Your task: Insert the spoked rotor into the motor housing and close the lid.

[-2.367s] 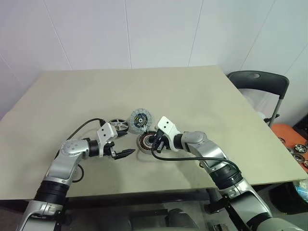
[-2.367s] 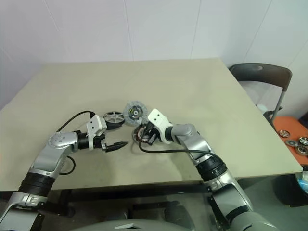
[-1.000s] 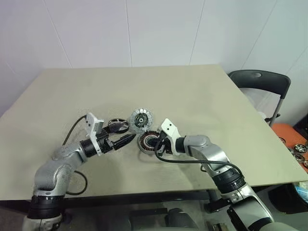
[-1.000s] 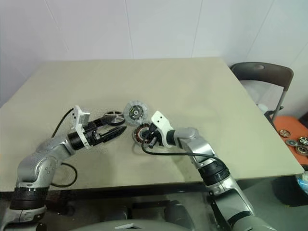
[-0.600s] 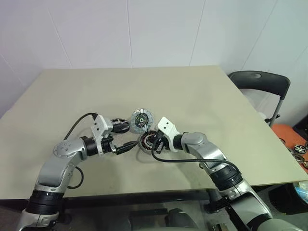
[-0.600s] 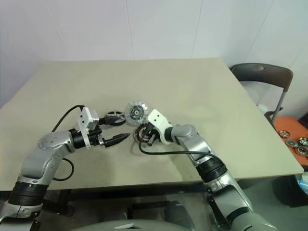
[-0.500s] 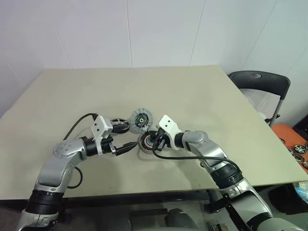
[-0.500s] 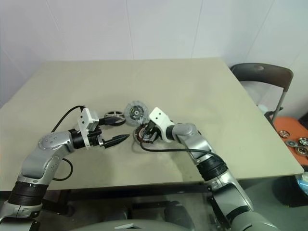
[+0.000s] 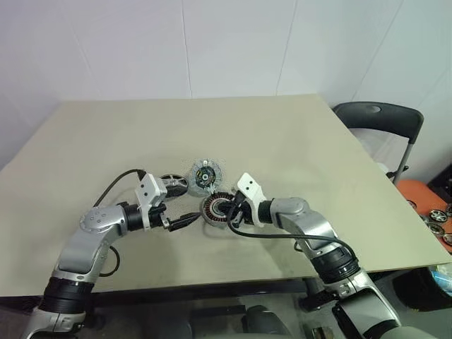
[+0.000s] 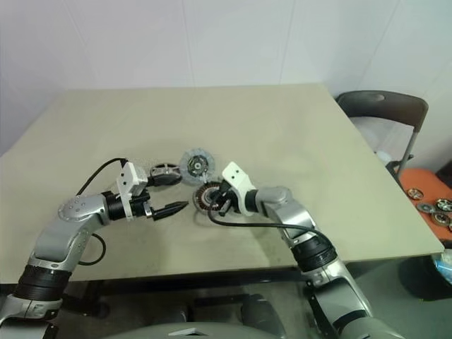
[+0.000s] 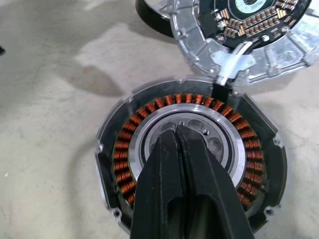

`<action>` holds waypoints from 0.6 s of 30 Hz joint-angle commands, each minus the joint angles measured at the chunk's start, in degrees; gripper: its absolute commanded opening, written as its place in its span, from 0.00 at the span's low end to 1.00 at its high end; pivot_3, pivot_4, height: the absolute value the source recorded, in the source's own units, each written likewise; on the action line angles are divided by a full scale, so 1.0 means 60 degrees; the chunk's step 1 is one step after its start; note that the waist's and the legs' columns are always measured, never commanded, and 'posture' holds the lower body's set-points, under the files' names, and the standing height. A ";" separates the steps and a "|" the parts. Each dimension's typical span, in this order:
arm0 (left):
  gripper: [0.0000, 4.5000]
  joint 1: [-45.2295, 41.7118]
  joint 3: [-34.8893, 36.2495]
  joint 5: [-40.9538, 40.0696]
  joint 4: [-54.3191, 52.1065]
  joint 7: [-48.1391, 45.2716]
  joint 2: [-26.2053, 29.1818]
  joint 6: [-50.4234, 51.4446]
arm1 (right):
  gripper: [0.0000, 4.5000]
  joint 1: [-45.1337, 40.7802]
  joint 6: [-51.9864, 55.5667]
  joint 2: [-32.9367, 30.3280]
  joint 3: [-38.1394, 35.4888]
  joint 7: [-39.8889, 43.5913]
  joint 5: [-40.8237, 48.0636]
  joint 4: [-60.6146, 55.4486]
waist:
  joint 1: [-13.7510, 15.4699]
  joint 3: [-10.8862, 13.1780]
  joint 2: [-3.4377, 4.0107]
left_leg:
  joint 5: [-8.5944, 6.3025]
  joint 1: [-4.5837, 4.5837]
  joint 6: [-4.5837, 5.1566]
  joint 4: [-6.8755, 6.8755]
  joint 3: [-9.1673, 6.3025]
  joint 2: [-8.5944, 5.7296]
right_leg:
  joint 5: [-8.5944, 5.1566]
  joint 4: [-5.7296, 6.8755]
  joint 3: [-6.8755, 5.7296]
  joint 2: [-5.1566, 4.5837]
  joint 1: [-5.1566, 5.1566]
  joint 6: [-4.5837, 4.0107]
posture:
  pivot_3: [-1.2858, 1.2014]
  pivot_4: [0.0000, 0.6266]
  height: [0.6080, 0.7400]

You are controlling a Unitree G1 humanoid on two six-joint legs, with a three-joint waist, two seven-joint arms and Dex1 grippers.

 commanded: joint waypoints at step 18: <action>1.00 0.0065 0.4247 -0.3167 0.1550 0.4916 -0.1374 0.5134 | 0.01 -0.1018 -0.1038 -0.0454 -0.1320 -0.0094 0.0110 0.0902 | 0.0058 0.0001 -0.0009 | 0.0000 -0.0003 0.0000 0.0012 -0.0007 -0.0001 | 0.0005 0.0006 -0.0006 -0.0001 0.0005 0.0011 | 0.52 0.00 1.00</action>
